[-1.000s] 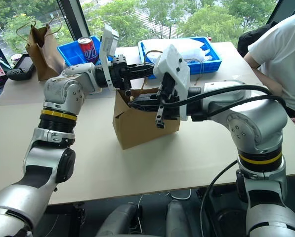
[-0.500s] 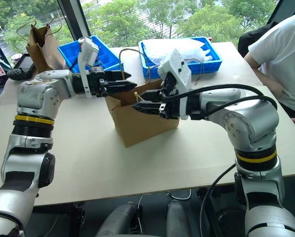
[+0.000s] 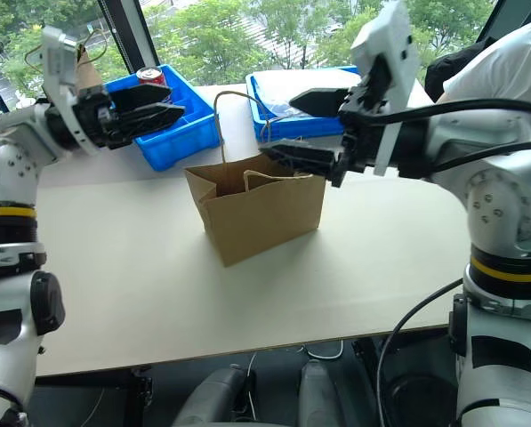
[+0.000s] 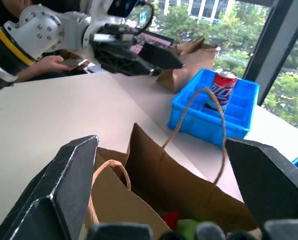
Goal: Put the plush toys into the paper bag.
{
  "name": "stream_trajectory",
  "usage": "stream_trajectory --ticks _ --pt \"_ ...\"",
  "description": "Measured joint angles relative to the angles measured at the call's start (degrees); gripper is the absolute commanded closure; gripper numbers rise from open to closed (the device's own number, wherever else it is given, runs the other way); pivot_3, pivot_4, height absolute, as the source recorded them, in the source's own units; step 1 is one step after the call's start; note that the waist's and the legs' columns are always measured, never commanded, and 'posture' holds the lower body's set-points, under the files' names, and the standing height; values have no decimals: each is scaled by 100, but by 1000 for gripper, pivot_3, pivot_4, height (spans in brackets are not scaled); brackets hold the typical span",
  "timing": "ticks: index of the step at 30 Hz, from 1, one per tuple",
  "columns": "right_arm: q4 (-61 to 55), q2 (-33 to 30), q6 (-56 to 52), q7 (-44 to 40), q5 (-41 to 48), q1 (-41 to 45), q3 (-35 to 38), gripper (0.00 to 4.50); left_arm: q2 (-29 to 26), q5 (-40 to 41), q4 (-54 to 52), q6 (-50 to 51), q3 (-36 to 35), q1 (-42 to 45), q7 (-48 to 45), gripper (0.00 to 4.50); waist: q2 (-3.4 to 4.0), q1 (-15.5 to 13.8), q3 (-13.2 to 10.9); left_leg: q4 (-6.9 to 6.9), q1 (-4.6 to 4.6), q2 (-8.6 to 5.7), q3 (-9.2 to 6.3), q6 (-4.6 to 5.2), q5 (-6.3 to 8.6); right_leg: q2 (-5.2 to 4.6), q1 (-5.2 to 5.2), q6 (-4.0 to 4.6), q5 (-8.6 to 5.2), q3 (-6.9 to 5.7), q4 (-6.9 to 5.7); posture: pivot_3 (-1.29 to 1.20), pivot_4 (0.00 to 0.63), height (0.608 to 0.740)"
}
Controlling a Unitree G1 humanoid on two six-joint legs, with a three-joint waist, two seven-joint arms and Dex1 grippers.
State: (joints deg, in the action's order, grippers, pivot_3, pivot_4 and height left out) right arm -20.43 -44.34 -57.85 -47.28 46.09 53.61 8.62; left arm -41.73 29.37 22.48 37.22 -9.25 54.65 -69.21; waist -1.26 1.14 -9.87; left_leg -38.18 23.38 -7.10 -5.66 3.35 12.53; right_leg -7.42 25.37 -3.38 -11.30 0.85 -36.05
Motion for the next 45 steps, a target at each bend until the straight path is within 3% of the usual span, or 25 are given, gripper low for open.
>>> stream_trajectory --ticks 3,4,5,10,13,16,18,20,23,27,34,45 --pt "-197 -261 -355 -66 681 -54 432 21 -105 -37 102 -232 10 -665 -253 0 -2 -28 -1 -1 6 4 -3 1 0 2 2 0 0 -4 2 0 150 740" --pt "-297 -382 -529 -74 970 -155 549 527 -106 -19 60 -286 21 -803 -387 0 -3 -37 -1 -2 10 5 -4 1 0 1 0 1 1 -5 7 0 150 740" --pt "-400 -514 -702 -88 1231 -298 630 705 -139 -4 -16 -358 19 -948 -521 0 -3 -55 -1 -6 9 3 -7 3 1 -1 -5 1 0 -6 8 0 150 740" --pt "-960 -1094 -1539 55 2759 -1310 864 2419 -138 121 -366 -544 23 -1381 -914 0 -4 -107 -1 -11 11 4 -6 11 6 -7 -12 1 0 -5 22 0 150 740" --pt "-1483 -1034 -1633 500 2866 -1941 501 3416 -14 99 -508 -734 119 -1483 -929 0 -5 -123 -1 -11 3 6 -4 10 5 -8 -18 1 0 -3 18 0 150 740" --pt "-1672 -740 -1561 1070 2311 -2184 -207 4454 121 78 -601 -746 312 -1483 -900 0 -5 -111 0 -17 2 6 1 6 2 -8 -14 4 2 0 12 0 150 740" --pt "-1662 -522 -1270 1483 1537 -2236 -780 4454 151 -19 -587 -745 412 -1483 -831 0 -7 -100 1 -18 -4 6 2 4 1 -4 -15 4 2 -2 8 0 150 740" --pt "-1331 165 -702 2069 534 -2244 -1422 4454 246 -48 -586 -742 520 -1462 -751 0 -11 -87 3 -19 -4 6 3 0 -2 -4 -12 4 2 -2 2 0 150 740" --pt "-862 896 -132 2536 -282 -2151 -1792 4454 302 -75 -591 -722 632 -1451 -705 0 -11 -72 3 -19 3 2 3 -4 -5 -4 -2 5 3 -1 -3 0 150 740" --pt "-379 1319 535 2664 -1141 -1908 -2083 4454 311 -81 -608 -716 655 -1447 -653 0 -11 -58 3 -18 1 0 2 -6 -5 -3 -4 5 3 -5 -1 0 150 740" --pt "312 1986 1246 2620 -2010 -1776 -2375 4454 557 -88 -924 -670 865 -1448 -499 0 -11 -39 3 -17 0 1 1 -4 -4 1 -5 5 3 -5 -2 0 150 740" --pt "532 2518 1438 2486 -2448 -1779 -2357 4454 1007 -188 -1011 -636 945 -1443 87 0 -10 -31 3 -16 -6 1 1 -5 -5 3 -7 6 4 -5 -4 0 150 740"
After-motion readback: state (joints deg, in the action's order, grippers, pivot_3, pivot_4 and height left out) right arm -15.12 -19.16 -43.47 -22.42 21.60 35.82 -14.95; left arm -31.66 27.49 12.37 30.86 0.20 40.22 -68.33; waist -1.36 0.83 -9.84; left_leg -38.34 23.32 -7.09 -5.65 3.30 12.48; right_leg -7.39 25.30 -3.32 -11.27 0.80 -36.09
